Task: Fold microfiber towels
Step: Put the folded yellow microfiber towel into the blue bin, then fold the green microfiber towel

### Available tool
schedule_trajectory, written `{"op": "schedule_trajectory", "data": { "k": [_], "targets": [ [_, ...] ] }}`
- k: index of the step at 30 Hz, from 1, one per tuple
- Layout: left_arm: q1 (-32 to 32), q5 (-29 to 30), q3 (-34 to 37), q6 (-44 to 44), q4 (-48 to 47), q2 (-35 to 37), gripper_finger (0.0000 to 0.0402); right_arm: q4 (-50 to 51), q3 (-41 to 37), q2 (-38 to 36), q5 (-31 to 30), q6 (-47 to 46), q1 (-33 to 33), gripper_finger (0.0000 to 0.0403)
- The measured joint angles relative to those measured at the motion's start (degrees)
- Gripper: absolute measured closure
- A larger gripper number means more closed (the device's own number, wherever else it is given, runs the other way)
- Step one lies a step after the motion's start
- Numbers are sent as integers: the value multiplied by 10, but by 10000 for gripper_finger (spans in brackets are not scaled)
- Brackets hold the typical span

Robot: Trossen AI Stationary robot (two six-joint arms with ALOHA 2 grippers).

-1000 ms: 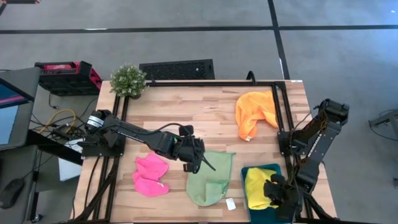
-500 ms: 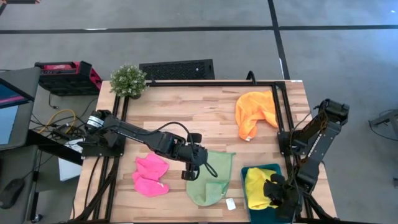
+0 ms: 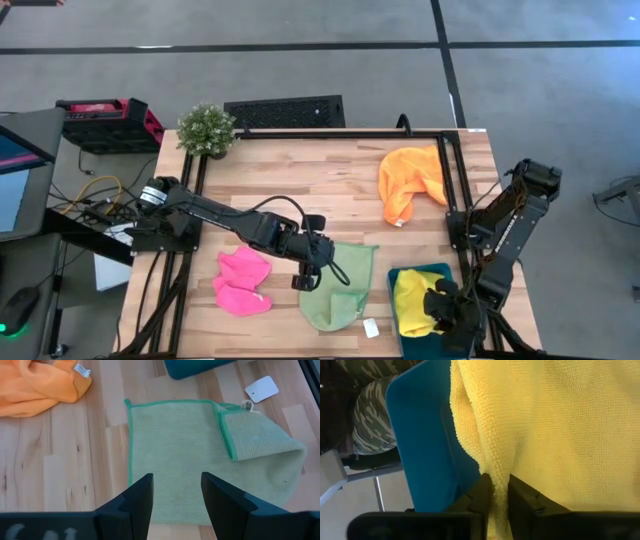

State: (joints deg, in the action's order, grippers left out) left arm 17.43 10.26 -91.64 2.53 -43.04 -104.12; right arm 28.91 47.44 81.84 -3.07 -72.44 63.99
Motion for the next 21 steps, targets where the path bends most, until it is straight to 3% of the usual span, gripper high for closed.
{"op": "schedule_trajectory", "data": {
  "k": [9, 14, 21],
  "targets": [
    [0, 0, 0, 1, -13, 0, 242, 22, 0, 0, -13, -36, -4, 239],
    [0, 0, 0, 1, -15, 0, 242, 24, 0, 0, 23, -6, -4, 192],
    [3, -1, 0, 49, -56, 0, 242, 32, 15, -7, 44, 53, -3, 170]
  ]
}}
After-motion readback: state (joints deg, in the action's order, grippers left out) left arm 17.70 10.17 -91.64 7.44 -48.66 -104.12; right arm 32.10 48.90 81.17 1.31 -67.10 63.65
